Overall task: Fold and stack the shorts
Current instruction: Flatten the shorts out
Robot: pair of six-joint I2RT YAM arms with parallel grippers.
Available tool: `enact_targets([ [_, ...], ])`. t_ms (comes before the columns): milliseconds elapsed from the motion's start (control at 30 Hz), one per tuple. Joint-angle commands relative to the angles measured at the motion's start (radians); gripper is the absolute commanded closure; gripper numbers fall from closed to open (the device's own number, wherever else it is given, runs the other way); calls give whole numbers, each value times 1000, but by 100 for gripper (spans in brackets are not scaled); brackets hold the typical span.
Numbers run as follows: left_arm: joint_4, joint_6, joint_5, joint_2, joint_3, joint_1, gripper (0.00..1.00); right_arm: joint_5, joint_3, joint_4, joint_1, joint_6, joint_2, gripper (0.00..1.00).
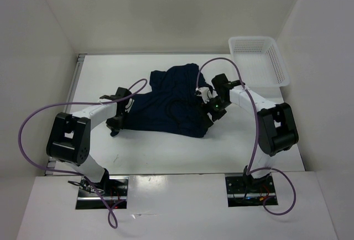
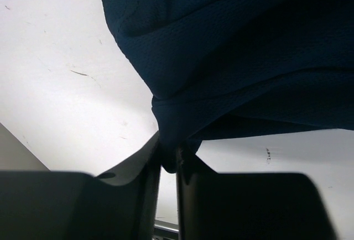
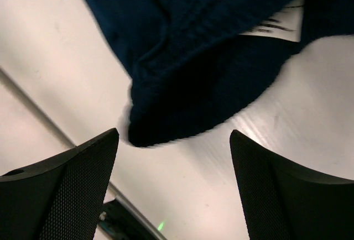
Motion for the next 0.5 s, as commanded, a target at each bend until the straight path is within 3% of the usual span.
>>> enact_targets([
  [0, 21, 3, -21, 6, 4, -2, 80, -109, 28, -105, 7, -92, 0, 14],
  [200, 42, 3, -21, 15, -15, -2, 93, -190, 28, -157, 7, -153, -9, 13],
  [333, 51, 3, -21, 15, -15, -2, 96, -29, -15, -4, 7, 23, 28, 7],
  [367, 51, 3, -21, 15, -15, -2, 96, 77, -36, 33, 7, 95, 28, 7],
  [467, 51, 3, -21, 15, -15, -2, 97, 108, -27, 57, 7, 126, 52, 11],
])
